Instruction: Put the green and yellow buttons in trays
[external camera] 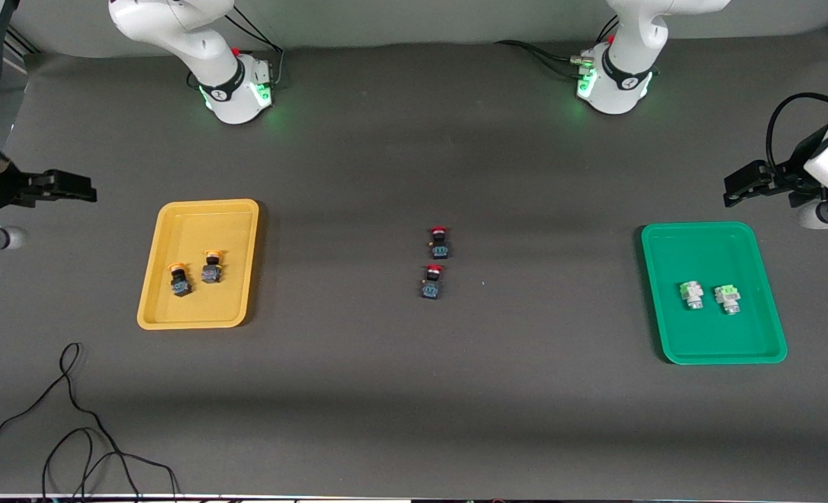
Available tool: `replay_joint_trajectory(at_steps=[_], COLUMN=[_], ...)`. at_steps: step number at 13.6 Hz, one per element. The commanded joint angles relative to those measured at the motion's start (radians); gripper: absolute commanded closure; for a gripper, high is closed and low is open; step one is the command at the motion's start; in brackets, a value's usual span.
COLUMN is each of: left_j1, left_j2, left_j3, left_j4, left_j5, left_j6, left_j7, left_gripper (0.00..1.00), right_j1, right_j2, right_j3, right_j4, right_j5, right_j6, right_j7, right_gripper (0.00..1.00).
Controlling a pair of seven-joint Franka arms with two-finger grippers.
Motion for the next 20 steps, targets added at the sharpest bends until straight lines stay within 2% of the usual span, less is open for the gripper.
replay_joint_trajectory(at_steps=[1,2,4,6,9,11,13,20], left_j1=[-0.001,-0.001,-0.001,-0.001,-0.001,-0.001,-0.001,-0.001], left_j2=[-0.01,-0.01,-0.01,-0.01,-0.01,-0.01,-0.01,-0.009], left_j3=[-0.004,-0.004,-0.004,-0.004,-0.004,-0.004,-0.004,-0.004], left_j4=[0.0,0.0,-0.001,-0.001,-0.003,-0.003,-0.003,-0.004], left_j5=[0.005,0.005,0.005,0.005,0.005,0.005,0.005,0.005], left_j6=[-0.018,-0.018,-0.018,-0.018,-0.018,-0.018,-0.018,-0.02], left_j7=[-0.015,-0.015,-0.015,-0.015,-0.015,-0.015,-0.015,-0.017], left_gripper=[0.01,0.01,0.01,0.01,0.01,0.01,0.01,0.01], right_j1=[-0.118,-0.158,-0.197,-0.2,-0.201,-0.21,-0.237,-0.223], right_j2=[-0.108,-0.154,-0.262,-0.319,-0.314,-0.296,-0.278,-0.262], right_j3=[0.151,0.207,0.274,0.28,0.28,0.285,0.318,0.312], right_j4=[-0.141,-0.205,-0.367,-0.472,-0.471,-0.445,-0.417,-0.423], right_j5=[-0.035,-0.061,-0.099,-0.098,-0.095,-0.089,-0.089,-0.087], right_j6=[0.072,0.113,0.24,0.374,0.44,0.44,0.431,0.424], right_j7=[0.05,0.05,0.05,0.052,0.052,0.053,0.053,0.055], right_gripper=[0.01,0.01,0.01,0.01,0.01,0.01,0.01,0.01])
